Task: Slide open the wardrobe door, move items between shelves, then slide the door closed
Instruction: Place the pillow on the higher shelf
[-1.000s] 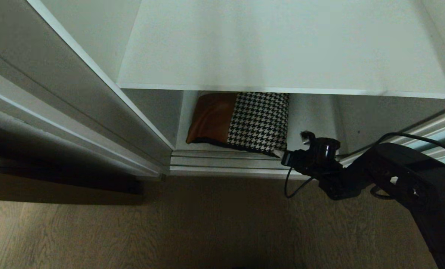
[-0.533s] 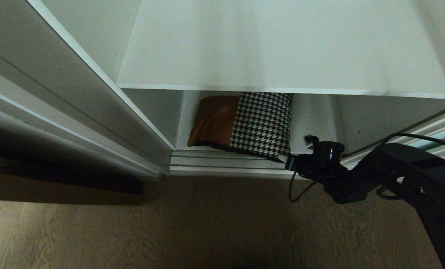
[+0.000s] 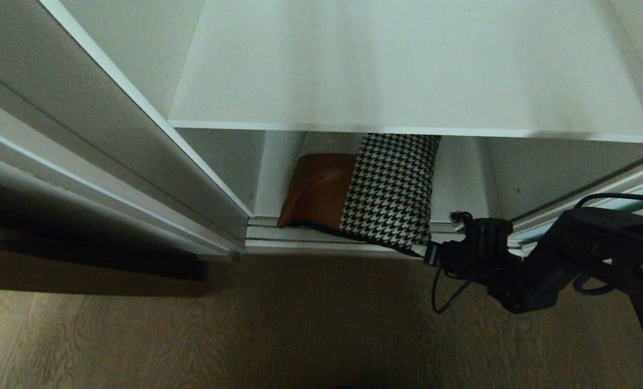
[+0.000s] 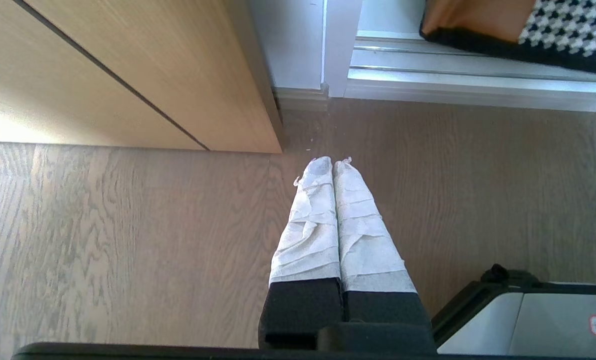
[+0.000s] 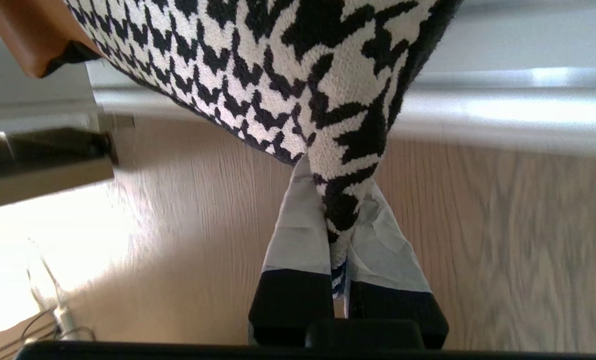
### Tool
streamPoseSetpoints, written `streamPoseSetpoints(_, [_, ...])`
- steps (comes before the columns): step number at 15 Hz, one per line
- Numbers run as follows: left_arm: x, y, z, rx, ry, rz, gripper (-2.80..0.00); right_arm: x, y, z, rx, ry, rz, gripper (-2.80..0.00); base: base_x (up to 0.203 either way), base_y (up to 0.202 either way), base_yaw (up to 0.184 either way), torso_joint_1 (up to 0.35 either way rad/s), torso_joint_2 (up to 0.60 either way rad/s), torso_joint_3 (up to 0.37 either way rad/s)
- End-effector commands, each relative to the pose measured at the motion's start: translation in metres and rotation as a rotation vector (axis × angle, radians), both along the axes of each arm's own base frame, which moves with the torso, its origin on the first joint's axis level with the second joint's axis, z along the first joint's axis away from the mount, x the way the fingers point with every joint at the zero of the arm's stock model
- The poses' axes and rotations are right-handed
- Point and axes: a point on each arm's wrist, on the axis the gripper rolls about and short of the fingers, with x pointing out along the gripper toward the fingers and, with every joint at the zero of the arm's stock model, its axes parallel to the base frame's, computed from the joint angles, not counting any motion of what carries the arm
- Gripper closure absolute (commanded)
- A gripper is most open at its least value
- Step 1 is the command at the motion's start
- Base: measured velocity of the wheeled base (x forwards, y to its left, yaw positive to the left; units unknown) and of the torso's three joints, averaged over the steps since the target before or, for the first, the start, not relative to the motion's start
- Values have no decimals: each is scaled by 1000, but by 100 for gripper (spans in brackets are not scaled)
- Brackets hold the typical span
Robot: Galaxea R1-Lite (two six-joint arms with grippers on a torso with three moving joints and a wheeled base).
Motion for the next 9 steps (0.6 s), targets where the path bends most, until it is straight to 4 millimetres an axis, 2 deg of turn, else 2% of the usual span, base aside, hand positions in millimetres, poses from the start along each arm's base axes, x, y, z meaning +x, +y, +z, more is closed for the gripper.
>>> streamPoseSetpoints(1, [0,0,0,0,3,0,0,-12,-5,11,2,3,-6,0,0,0,0,0,0,0])
streamPoseSetpoints(4, [0,0,0,0,3,0,0,-18,-11,8,-10,24,-28,0,0,0,0,0,0,0])
streamPoseSetpoints(7, [0,0,-1,6,5,-1,0,-13,-12,13,-21,-1,-79,0,0,0,0,0,0,0])
streamPoseSetpoints(9, [0,0,0,0,3,2,0,-10,-21,9,-25,-2,-100,0,0,0,0,0,0,0])
